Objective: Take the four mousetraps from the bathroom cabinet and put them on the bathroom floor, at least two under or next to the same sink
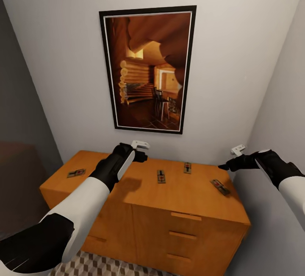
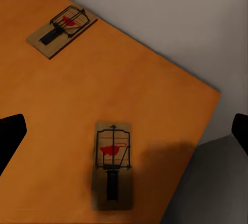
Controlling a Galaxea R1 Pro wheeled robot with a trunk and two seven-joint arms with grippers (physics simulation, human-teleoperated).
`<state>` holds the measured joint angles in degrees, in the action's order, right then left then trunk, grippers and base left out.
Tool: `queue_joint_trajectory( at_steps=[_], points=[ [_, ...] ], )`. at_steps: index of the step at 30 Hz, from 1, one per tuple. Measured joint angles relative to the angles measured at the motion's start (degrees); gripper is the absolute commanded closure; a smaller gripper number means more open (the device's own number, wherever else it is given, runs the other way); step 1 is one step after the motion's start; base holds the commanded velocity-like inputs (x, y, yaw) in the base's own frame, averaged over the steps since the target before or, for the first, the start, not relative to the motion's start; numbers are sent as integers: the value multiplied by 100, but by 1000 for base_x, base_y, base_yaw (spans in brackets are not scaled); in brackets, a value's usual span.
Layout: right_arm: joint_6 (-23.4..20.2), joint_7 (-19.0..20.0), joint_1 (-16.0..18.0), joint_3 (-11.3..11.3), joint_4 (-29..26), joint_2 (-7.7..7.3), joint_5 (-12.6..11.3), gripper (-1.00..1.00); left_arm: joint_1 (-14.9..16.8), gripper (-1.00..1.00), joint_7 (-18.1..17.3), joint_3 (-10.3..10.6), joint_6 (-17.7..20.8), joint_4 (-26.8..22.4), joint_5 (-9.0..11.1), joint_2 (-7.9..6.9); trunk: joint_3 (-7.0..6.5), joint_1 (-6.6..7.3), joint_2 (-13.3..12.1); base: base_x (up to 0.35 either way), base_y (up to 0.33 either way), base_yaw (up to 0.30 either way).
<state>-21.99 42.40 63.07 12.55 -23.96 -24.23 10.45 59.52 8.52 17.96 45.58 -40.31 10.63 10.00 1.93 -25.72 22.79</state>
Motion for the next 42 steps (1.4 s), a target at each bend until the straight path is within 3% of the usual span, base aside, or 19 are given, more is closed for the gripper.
queue_joint_trajectory(
  at_steps=[16, 27, 42],
  points=[
    [-6, 24, 0, 11, 4, 0, 6, -100, 1, -100, 0, 12, -67, 9, 53, 0, 0, -2, -1, 62, 0, 0],
    [-14, 26, -1, 326, 9, 1, -7, -100, 0, -100, 0, 15, -187, 190, 62, 0, 0, -2, -1, 2, 0, 0],
    [-31, 57, 0, 387, 10, 1, -28, -100, 0, -100, 1, 16, -539, 386, 63, 0, 0, -2, -1, 0, 0, 0]
  ],
)
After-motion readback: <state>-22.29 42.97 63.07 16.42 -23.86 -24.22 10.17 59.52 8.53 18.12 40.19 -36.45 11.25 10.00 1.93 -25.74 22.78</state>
